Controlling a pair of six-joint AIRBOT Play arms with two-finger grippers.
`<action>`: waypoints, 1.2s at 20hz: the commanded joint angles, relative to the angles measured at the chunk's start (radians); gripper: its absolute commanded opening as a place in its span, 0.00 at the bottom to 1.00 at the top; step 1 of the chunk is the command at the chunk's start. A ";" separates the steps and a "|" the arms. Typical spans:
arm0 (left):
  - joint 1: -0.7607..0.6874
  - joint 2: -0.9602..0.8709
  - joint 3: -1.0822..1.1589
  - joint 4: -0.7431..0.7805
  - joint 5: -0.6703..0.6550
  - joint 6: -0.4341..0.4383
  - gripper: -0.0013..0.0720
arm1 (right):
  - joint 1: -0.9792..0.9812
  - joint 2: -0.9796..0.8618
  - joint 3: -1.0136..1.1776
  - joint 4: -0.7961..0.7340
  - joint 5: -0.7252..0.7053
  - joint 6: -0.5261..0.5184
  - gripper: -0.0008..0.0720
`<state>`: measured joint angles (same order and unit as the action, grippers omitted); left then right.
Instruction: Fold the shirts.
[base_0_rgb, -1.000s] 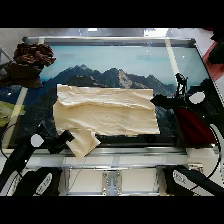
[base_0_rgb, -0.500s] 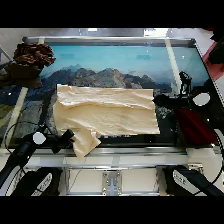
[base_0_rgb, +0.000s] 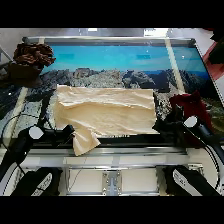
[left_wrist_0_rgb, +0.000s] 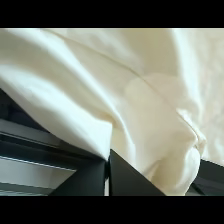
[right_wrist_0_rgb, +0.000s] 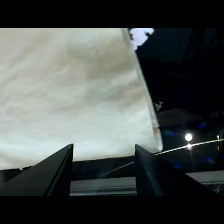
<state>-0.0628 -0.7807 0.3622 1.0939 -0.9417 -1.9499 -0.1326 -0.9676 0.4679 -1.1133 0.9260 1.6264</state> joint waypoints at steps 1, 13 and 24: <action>0.000 0.000 0.015 -0.001 0.002 0.013 0.03 | -0.082 0.003 -0.032 0.008 -0.017 0.019 0.64; 0.000 0.000 0.015 -0.002 0.005 0.013 0.03 | -0.113 0.010 -0.052 0.090 -0.027 -0.030 0.63; 0.000 0.000 0.063 -0.002 0.010 0.014 0.03 | -0.113 0.064 -0.066 0.381 -0.063 -0.218 0.06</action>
<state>-0.0628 -0.7811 0.3931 1.0924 -0.9375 -1.9373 -0.2455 -0.9337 0.3695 -0.8165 0.8383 1.4670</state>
